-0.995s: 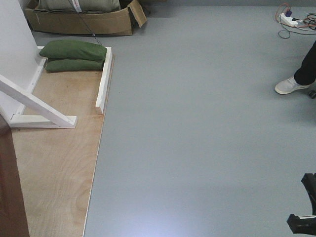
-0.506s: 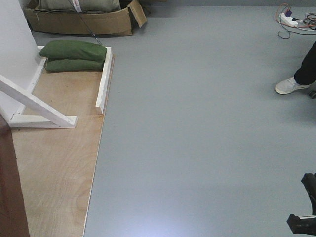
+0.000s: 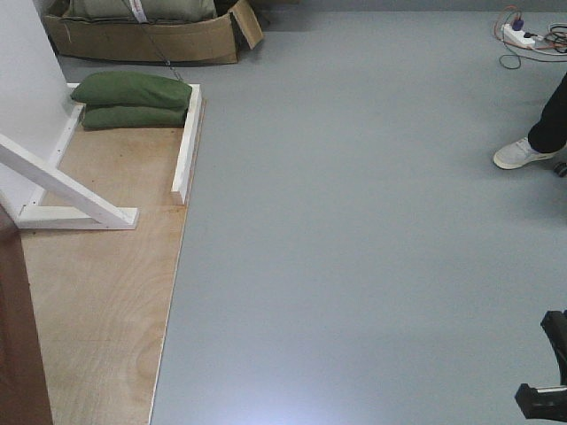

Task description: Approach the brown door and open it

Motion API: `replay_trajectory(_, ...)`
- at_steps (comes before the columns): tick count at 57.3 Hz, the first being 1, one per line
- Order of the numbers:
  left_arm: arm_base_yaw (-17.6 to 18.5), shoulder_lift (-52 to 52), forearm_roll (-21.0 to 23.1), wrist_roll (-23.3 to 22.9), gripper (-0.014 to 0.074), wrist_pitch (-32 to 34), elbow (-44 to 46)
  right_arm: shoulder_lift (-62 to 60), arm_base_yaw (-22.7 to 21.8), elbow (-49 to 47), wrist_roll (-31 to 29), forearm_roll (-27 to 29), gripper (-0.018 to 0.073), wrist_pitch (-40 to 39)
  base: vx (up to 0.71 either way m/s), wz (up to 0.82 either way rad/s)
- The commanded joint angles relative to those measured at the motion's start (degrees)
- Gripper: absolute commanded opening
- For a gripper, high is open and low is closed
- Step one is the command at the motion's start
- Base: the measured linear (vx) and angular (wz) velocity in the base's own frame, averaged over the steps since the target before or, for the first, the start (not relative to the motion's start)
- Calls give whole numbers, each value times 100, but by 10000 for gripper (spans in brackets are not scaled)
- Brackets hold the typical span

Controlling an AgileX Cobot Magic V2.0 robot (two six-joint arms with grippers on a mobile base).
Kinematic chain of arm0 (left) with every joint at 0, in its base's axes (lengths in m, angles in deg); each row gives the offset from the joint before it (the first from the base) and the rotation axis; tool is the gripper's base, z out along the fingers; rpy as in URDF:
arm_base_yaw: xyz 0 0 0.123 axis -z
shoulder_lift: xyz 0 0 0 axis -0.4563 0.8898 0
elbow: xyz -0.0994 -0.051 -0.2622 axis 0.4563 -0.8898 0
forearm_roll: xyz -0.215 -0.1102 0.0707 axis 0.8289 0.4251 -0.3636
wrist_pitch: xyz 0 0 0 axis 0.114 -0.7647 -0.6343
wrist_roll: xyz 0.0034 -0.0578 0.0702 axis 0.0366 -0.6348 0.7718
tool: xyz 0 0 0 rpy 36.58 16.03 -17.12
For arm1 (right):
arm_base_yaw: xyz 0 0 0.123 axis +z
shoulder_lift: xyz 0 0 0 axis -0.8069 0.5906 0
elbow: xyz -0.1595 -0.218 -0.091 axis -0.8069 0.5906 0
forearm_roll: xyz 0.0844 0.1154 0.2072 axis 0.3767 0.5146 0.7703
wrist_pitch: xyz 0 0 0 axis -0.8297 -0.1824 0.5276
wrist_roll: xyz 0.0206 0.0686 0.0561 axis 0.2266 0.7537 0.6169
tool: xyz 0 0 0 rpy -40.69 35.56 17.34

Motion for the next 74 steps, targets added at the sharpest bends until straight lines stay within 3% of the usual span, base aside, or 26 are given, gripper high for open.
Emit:
replay_trajectory(1, -196, 39, 57, 265, 36, 457, 321, -32, 1, 25, -37, -20, 0, -441, 0, 0)
replay_trajectory(12, -810, 39, 98, 1190, 36, 486, 598, -32, 1, 25, -37, -20, 0, -441, 0, 0)
replay_trajectory(20, -1292, 39, 621, 1973, 36, 495, 763, -32, 1, 25, -37, -20, 0, -441, 0, 0)
replay_trajectory(29, -1932, 39, 2308, 3242, 36, 867, 861, -32, 1, 25, -37, -20, 0, -441, 0, 0)
replay_trajectory(36, -2281, 39, 4297, 4254, 36, 1852, 867, -32, 1, 25, -37, -20, 0, -441, 0, 0)
replay_trajectory(43, -2369, 39, 6519, 5277, 36, 3907, 867, -32, 1, 25, -37, -20, 0, -441, 0, 0)
replay_trajectory(48, -2369, 57, 7840, 5822, 36, 6046, 867, -32, 1, 25, -37, -20, 0, -441, 0, 0)
replay_trajectory(51, -2371, 19, 8501, 5918, 36, 6372, 855, -32, 1, 25, -37, -20, 0, -441, 0, 0)
replay_trajectory(59, -2282, 122, 9200, 6786, 36, 6351, 855, -32, 1, 25, -37, -20, 0, -441, 0, 0)
replay_trajectory(69, -2282, 443, 9344, 8289, 36, 6298, 855, -32, 1, 25, -37, -20, 0, -441, 0, 0)
replay_trajectory(74, -2282, 577, 9349, 8722, 36, 6351, 855, -32, 1, 25, -37, -20, 0, -441, 0, 0)
